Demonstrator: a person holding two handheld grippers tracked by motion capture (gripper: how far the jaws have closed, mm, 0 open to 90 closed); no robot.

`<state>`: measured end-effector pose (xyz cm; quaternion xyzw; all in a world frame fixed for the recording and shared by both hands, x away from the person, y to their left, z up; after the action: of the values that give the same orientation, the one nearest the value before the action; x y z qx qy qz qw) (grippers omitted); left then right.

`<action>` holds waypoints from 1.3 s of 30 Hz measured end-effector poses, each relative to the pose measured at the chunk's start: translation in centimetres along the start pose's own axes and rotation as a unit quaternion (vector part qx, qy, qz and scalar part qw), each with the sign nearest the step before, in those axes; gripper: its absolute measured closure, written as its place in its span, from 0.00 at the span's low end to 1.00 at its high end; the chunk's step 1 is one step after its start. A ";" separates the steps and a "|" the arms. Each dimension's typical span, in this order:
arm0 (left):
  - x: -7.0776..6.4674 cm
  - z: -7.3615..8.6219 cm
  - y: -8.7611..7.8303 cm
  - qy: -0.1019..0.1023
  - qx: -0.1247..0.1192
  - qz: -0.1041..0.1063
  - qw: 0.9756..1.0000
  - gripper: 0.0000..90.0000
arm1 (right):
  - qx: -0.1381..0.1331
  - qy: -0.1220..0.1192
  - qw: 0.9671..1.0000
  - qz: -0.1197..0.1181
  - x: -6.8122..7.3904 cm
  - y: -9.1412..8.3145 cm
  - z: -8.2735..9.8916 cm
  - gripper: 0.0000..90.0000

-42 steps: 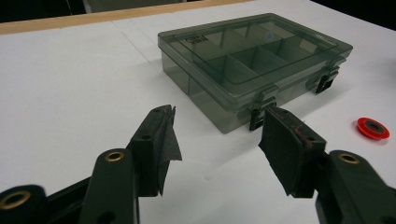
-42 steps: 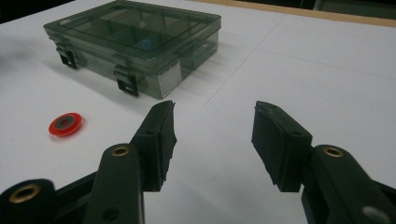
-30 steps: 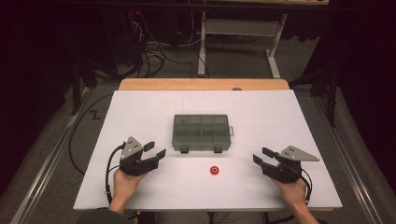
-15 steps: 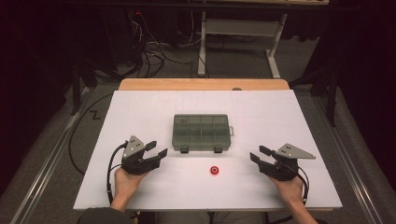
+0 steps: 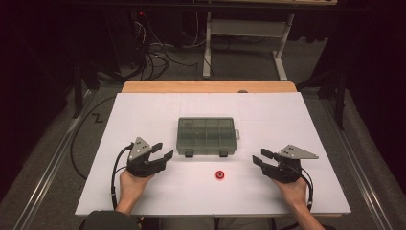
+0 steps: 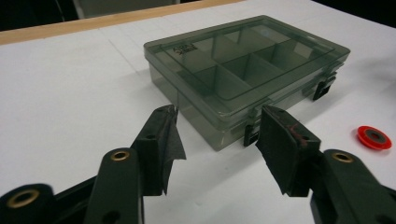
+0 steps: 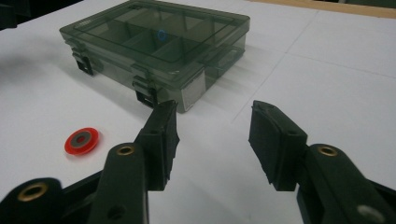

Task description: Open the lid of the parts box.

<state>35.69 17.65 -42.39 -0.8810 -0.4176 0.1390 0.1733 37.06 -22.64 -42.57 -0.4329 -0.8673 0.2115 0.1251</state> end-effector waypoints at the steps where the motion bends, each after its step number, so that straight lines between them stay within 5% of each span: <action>1: 0.0 0.0 0.1 0.001 0.000 0.001 1.000 0.52 | 0.000 0.000 1.000 0.000 0.0 0.0 0.0 0.60; 27: -0.2 -0.7 1.5 -0.004 0.005 0.029 1.000 0.52 | -0.005 0.021 1.000 -0.019 0.8 2.0 -1.3 0.62; 39: -0.2 -1.1 2.2 -0.010 0.020 0.035 0.999 0.55 | 0.023 0.013 0.999 -0.031 1.5 3.5 -2.2 0.64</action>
<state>37.54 15.98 -42.32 -0.8902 -0.3850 0.1618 0.1820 39.52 -19.01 -42.26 -0.4058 -0.8733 0.2222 0.1528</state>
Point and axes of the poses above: each handheld gripper's, and its own axes: y roughly forward along the jaws, z roughly out of its underside, x roughly to its left, the point moved 3 cm from there along y, roughly forward along the jaws, and after that the axes turned 4 degrees about z, right-handed, at the moved point
